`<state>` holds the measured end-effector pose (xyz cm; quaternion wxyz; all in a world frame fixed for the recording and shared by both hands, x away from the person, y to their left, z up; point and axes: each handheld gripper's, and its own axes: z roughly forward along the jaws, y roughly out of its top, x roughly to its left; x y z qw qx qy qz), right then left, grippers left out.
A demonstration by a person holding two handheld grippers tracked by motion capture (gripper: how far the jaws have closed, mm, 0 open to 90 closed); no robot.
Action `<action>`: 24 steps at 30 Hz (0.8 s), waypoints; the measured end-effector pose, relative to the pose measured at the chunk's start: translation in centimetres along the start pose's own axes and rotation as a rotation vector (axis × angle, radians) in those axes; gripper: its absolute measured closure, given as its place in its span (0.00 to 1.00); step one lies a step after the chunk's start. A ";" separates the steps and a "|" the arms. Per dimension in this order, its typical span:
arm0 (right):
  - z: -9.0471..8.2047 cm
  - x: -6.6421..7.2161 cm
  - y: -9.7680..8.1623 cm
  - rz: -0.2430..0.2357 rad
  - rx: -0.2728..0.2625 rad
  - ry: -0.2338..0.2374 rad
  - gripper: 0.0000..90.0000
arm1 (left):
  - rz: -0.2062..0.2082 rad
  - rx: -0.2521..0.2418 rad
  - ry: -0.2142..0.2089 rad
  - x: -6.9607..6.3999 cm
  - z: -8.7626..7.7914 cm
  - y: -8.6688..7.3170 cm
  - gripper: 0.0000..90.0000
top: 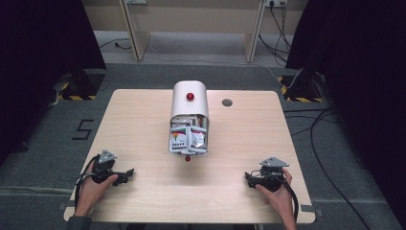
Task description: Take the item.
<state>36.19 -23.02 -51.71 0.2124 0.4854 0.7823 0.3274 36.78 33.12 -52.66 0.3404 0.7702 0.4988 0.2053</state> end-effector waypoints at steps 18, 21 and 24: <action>-0.5 1.0 0.3 -0.029 -0.054 -0.001 0.25 | 0.000 0.000 0.000 0.0 0.0 0.0 0.00; -0.9 1.4 0.7 -0.034 -0.072 0.007 0.27 | 0.000 0.000 0.000 0.0 0.0 0.0 0.00; -1.6 2.0 1.2 -0.043 -0.099 0.014 0.27 | 0.000 0.000 0.000 0.0 0.0 0.0 0.00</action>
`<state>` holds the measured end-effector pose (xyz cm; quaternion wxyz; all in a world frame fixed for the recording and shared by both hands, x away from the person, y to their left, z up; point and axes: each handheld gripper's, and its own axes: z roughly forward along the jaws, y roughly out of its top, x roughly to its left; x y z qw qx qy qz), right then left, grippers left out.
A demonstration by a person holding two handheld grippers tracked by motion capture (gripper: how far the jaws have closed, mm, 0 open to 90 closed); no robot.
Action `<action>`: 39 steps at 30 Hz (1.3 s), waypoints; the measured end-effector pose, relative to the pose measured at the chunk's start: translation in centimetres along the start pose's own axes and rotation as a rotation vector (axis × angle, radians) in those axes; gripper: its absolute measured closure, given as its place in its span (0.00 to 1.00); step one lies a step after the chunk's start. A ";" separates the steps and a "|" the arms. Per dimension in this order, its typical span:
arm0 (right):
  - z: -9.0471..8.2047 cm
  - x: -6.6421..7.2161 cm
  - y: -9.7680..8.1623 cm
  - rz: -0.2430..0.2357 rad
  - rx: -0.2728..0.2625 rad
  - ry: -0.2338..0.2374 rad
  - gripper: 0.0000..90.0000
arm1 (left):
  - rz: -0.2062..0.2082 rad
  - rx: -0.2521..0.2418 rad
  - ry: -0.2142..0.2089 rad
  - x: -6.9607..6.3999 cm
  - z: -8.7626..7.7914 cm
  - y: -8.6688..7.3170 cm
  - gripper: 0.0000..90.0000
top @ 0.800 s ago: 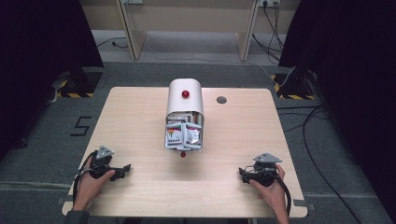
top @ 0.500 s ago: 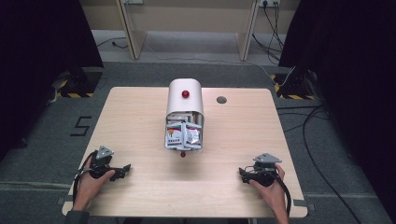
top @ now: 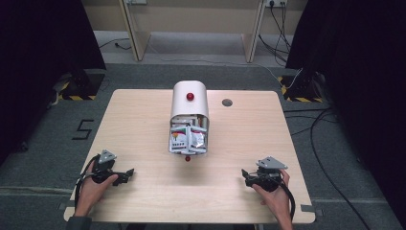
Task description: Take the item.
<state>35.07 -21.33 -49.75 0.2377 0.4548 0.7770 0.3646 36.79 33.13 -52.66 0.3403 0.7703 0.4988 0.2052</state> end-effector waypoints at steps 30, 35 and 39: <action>-5.3 7.6 7.9 -0.134 -0.214 0.155 0.28 | 0.001 0.000 0.000 0.0 0.0 0.0 0.00; -5.3 9.0 9.1 -0.178 -0.231 0.153 0.28 | 0.001 0.000 0.000 0.0 0.0 0.0 0.00; -4.8 10.1 9.9 -0.200 -0.239 0.176 0.28 | 0.001 0.000 0.000 0.0 0.0 0.0 0.00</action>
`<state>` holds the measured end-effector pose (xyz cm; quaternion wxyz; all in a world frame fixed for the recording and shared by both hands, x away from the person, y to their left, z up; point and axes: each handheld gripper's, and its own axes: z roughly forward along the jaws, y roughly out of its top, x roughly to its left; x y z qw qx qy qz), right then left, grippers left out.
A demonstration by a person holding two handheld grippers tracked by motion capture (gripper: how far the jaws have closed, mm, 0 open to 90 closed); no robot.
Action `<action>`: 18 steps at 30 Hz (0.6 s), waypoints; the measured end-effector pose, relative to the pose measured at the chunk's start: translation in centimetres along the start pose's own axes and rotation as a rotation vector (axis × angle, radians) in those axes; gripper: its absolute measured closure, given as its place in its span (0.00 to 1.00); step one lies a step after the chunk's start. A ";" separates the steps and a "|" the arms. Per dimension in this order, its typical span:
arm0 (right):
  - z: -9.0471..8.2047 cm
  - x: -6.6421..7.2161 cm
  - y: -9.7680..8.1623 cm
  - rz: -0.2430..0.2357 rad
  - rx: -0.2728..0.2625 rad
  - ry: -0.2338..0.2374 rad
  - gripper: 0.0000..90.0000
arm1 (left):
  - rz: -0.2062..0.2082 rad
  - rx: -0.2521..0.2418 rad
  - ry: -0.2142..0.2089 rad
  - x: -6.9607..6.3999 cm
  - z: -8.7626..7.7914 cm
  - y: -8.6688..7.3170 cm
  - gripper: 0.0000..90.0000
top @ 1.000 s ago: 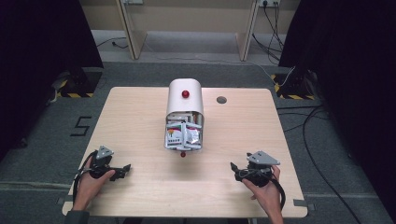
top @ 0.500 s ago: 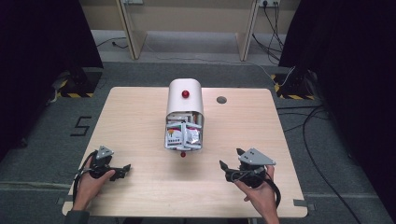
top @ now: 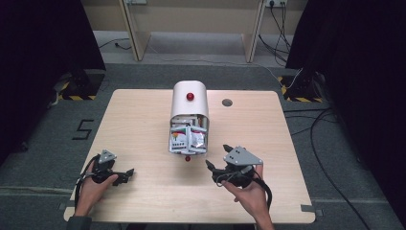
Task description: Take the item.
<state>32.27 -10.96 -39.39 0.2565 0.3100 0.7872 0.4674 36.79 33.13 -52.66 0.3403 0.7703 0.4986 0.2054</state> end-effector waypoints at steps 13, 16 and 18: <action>2.1 1.0 1.6 -0.026 -0.013 0.028 0.31 | 0.000 0.000 0.000 0.0 0.0 0.0 0.00; 2.1 0.9 1.6 -0.027 -0.011 0.029 0.32 | 0.000 0.000 0.000 0.0 0.0 0.0 0.00; 2.0 0.8 1.5 -0.024 -0.009 0.030 0.32 | 0.000 0.000 0.000 0.0 0.0 0.0 0.00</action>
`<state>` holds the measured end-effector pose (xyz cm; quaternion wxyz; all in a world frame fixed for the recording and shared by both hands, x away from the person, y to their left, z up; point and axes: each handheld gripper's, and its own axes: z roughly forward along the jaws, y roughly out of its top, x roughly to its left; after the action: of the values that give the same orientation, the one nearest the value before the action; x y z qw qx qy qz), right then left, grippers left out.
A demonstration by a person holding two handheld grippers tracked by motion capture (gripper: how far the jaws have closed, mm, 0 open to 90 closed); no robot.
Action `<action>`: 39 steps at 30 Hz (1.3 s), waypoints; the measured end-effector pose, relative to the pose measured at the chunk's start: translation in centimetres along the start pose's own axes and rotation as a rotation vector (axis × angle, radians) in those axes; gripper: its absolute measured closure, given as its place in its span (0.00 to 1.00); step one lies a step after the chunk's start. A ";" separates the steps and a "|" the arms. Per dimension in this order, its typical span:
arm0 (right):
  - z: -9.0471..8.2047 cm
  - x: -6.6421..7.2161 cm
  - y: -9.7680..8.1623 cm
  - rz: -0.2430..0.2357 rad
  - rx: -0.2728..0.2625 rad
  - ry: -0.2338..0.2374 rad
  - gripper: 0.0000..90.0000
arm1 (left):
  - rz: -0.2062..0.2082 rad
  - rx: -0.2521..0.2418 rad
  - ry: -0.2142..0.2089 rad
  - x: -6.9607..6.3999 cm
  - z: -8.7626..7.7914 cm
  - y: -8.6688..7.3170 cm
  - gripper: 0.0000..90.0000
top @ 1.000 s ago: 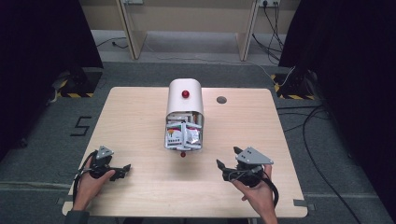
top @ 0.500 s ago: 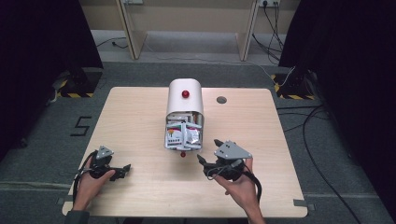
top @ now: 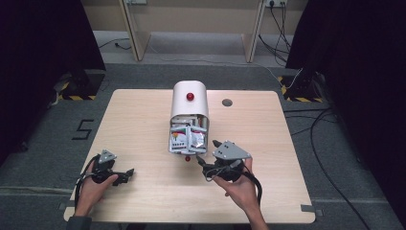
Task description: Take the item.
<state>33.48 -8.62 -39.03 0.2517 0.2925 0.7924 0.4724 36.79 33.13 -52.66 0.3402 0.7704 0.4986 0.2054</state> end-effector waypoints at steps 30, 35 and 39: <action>3.4 1.4 1.6 -0.083 0.007 0.007 0.39 | 0.000 0.000 0.001 0.0 0.0 0.0 0.00; 3.8 1.4 1.9 -0.108 0.020 -0.022 0.42 | 0.000 0.000 0.001 0.0 0.0 0.0 0.00; 3.9 1.1 1.8 -0.112 0.024 -0.041 0.45 | 0.000 0.001 0.001 0.0 0.0 0.0 0.00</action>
<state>35.73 -4.79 -39.22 0.2904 0.2603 0.8079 0.4418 36.79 33.13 -52.65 0.3397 0.7704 0.4987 0.2057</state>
